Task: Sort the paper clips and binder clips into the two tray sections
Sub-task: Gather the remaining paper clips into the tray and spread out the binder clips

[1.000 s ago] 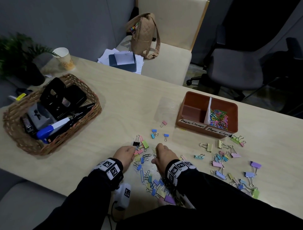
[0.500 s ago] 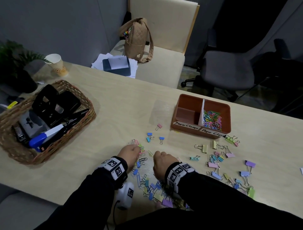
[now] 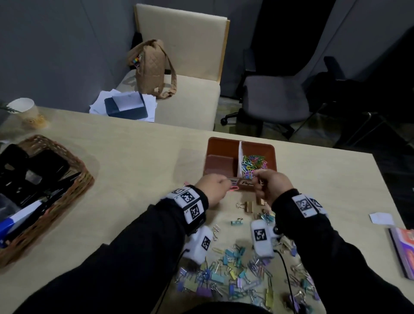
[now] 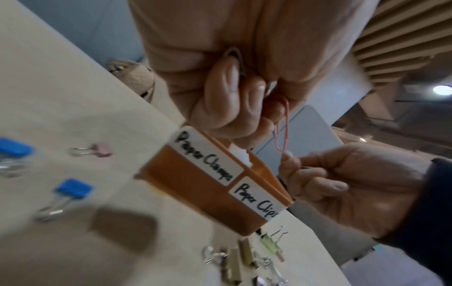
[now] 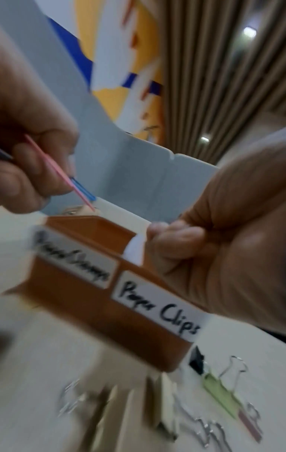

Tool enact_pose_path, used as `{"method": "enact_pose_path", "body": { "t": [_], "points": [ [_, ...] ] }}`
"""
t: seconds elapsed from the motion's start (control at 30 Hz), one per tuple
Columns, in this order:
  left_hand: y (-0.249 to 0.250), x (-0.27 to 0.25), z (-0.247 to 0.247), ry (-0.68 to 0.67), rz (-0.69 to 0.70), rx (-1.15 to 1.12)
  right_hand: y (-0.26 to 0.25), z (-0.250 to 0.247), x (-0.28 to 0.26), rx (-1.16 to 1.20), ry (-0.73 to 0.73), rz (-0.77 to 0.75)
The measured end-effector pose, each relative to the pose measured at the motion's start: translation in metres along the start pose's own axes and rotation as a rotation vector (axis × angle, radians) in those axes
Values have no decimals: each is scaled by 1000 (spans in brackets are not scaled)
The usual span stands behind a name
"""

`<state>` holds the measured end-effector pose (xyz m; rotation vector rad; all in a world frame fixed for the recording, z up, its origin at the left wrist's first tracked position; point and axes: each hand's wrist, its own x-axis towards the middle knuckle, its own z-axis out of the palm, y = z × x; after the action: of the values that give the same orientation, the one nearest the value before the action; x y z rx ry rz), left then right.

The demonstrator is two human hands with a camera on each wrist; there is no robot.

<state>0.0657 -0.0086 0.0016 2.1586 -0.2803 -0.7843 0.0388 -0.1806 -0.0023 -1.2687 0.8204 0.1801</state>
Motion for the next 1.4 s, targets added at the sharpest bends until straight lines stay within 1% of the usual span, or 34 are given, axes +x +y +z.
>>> {"method": "enact_pose_path", "body": {
  "t": [0.1,0.17,0.27,0.3,0.4,0.47,0.53,0.6,0.7,0.8,0.87,0.93,1.03,1.13,1.27,1.33,1.4],
  "points": [
    [33,29,5,20,-17,23,-16,-10,20,150,14,96],
    [50,47,8,40,-34,56,-25,-14,26,209,44,96],
    [66,71,13,62,-67,69,-34,-16,29,169,124,60],
    [68,79,15,71,-79,40,-35,-17,30,174,140,49],
    [73,91,22,109,-113,-118,-37,-18,30,223,121,42],
    [75,97,23,129,-96,-215,-36,-20,28,232,102,22],
    [75,100,22,142,-80,-255,-35,-21,25,210,94,-4],
    [68,104,22,138,-74,-279,-31,-22,22,162,119,-50],
    [57,97,16,126,-67,-333,-23,-21,9,61,163,-159],
    [54,60,5,100,-50,-428,-7,-18,-6,-22,137,-255],
    [38,37,-2,98,-12,-392,7,-12,-14,-54,113,-269],
    [12,16,-9,126,-5,-324,24,-2,-20,-110,66,-258],
    [-40,-12,-20,177,-81,-164,51,20,-26,-312,-46,-259],
    [-92,-34,-29,242,-213,15,77,45,-30,-599,-145,-289],
    [-140,-64,-33,246,-302,265,102,82,-32,-1008,-290,-408],
    [-153,-76,-28,231,-362,337,113,98,-30,-1244,-412,-461],
    [-160,-83,-21,204,-400,334,129,114,-27,-1478,-580,-542]
  ]
}}
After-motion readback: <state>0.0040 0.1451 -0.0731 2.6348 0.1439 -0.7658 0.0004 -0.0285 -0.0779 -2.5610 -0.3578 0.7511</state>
